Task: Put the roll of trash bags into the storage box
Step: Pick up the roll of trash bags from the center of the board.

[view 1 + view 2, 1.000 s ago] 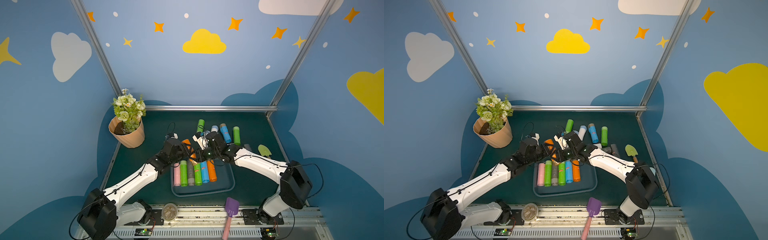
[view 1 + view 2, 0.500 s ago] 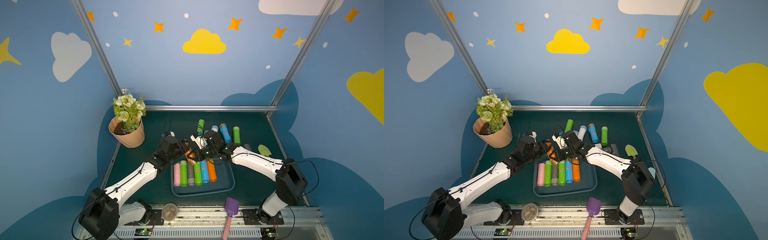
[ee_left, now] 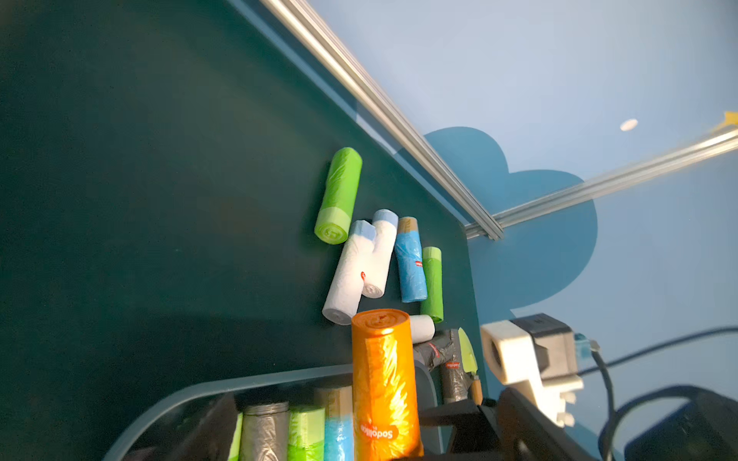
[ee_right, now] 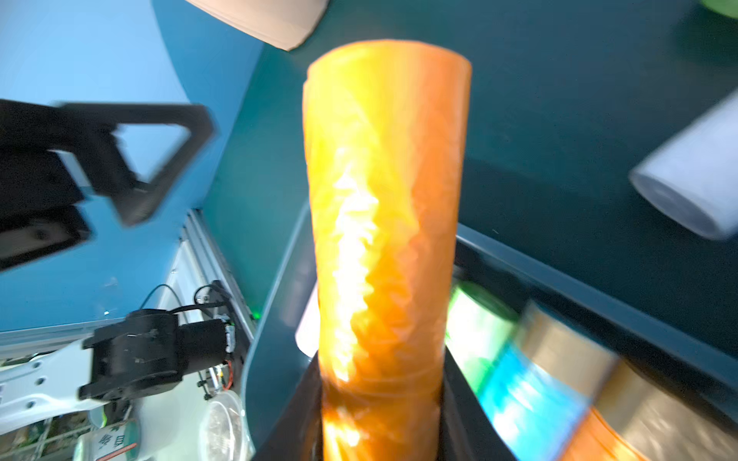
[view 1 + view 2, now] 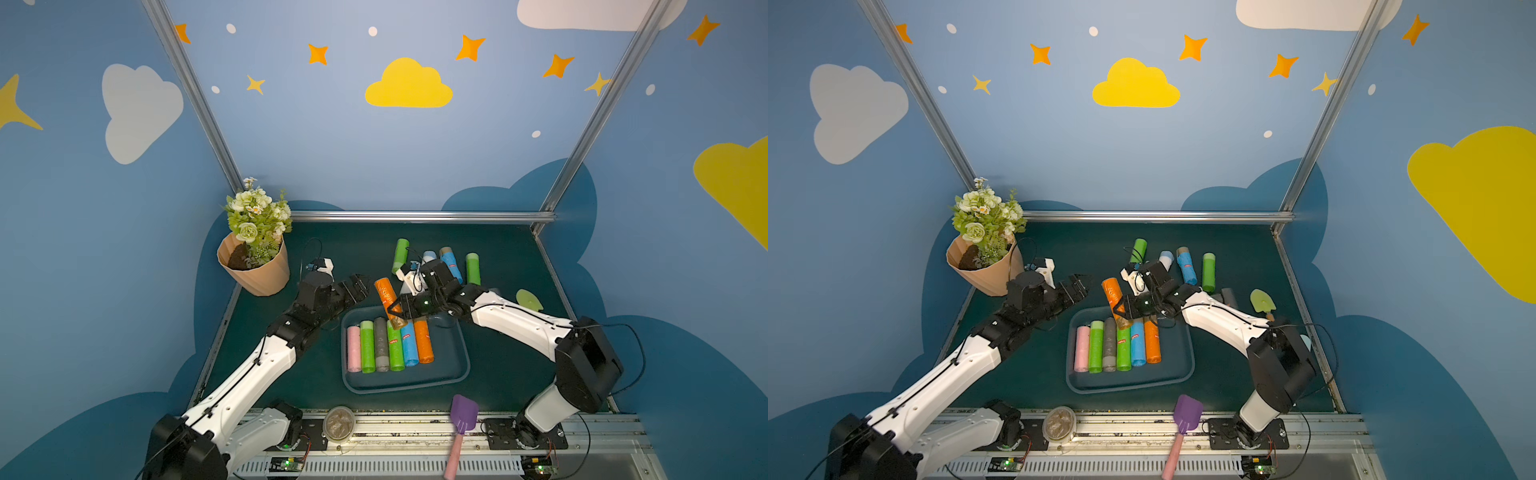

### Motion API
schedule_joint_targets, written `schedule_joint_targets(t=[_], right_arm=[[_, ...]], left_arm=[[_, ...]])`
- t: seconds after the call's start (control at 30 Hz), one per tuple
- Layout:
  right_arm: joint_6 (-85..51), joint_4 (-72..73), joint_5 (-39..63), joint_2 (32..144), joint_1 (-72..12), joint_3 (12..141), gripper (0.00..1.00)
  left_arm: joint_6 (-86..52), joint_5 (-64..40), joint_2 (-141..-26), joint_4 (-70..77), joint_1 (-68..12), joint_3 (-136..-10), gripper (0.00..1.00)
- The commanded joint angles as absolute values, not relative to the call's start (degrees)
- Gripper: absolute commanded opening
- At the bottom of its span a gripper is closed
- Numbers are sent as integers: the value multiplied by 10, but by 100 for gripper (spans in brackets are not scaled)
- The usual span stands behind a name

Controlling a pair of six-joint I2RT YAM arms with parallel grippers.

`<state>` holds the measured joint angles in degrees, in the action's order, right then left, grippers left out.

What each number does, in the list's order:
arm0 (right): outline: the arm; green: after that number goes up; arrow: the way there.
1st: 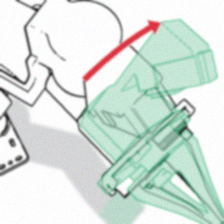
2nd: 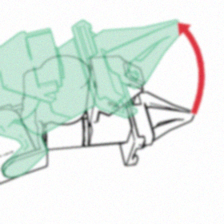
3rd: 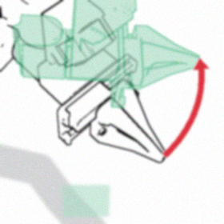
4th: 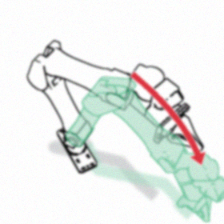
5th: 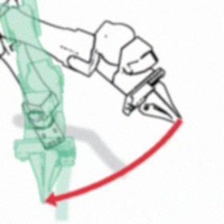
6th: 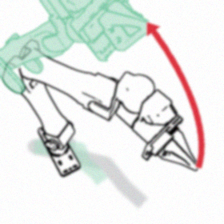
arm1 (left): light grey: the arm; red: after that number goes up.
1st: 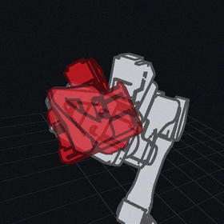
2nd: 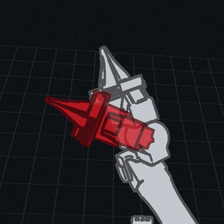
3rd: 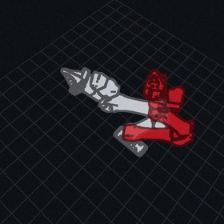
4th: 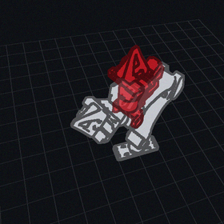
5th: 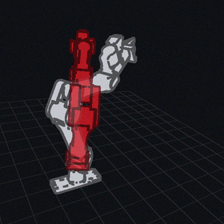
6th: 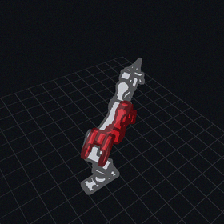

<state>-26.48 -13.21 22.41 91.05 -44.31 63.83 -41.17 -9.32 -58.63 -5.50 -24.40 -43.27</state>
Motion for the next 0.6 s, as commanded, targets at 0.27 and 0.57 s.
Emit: schedule_joint_targets(t=[0.27, 0.57], right_arm=[[-254, -258, 114, 764, -434, 591, 32], [-281, -330, 29, 667, -434, 520, 32]], left_arm=[[-173, -302, -586, -224, -238, -497, 100], [-176, -378, -588, -159, -247, -471, 100]])
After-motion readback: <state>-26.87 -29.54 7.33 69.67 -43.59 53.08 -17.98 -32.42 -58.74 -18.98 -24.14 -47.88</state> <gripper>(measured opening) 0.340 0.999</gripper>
